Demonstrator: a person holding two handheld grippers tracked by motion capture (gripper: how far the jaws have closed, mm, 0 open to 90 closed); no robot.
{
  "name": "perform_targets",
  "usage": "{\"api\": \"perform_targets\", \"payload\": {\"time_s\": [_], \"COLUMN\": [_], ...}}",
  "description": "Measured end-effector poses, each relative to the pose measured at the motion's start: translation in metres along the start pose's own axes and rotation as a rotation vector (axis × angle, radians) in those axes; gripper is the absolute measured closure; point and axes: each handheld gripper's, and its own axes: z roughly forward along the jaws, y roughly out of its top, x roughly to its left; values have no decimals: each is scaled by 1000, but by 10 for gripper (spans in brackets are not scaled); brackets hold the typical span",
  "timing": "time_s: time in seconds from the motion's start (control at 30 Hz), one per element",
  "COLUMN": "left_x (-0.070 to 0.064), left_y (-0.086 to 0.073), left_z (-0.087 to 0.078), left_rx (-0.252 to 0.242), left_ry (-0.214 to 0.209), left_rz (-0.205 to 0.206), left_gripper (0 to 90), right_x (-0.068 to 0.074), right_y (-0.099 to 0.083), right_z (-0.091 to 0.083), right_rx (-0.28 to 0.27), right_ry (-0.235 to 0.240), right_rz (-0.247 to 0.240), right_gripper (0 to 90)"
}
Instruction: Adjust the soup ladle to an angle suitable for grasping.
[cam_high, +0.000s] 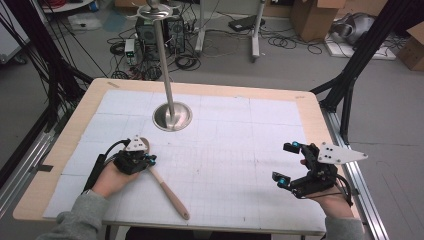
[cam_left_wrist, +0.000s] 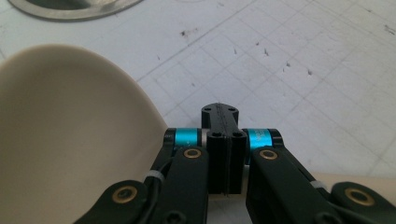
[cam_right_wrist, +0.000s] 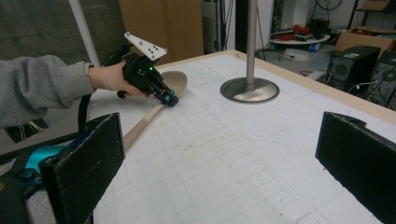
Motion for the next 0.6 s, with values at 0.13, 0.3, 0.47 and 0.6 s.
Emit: {"api": "perform_targets", "payload": {"time_s": [0.13, 0.3, 0.47, 0.6], "left_x": [-1, -2, -4, -6], "left_y": [-2, -6, -11, -14], "left_z": [-3, -9, -14, -19], "left_rx": [6, 14, 20, 24], "left_ry": [8, 24, 40, 47], "left_rz": [-1, -9, -11, -7], "left_gripper": [900, 900, 900, 900], "right_x": [0, -2, -4, -5], "right_y": [1, 1, 2, 3], "right_z": [1, 5, 10, 15], "right_rx": [2, -1, 0, 3], "right_ry": [5, 11, 25, 35], "right_rz": [6, -2, -1, -1], "right_gripper": [0, 0, 0, 0]}}
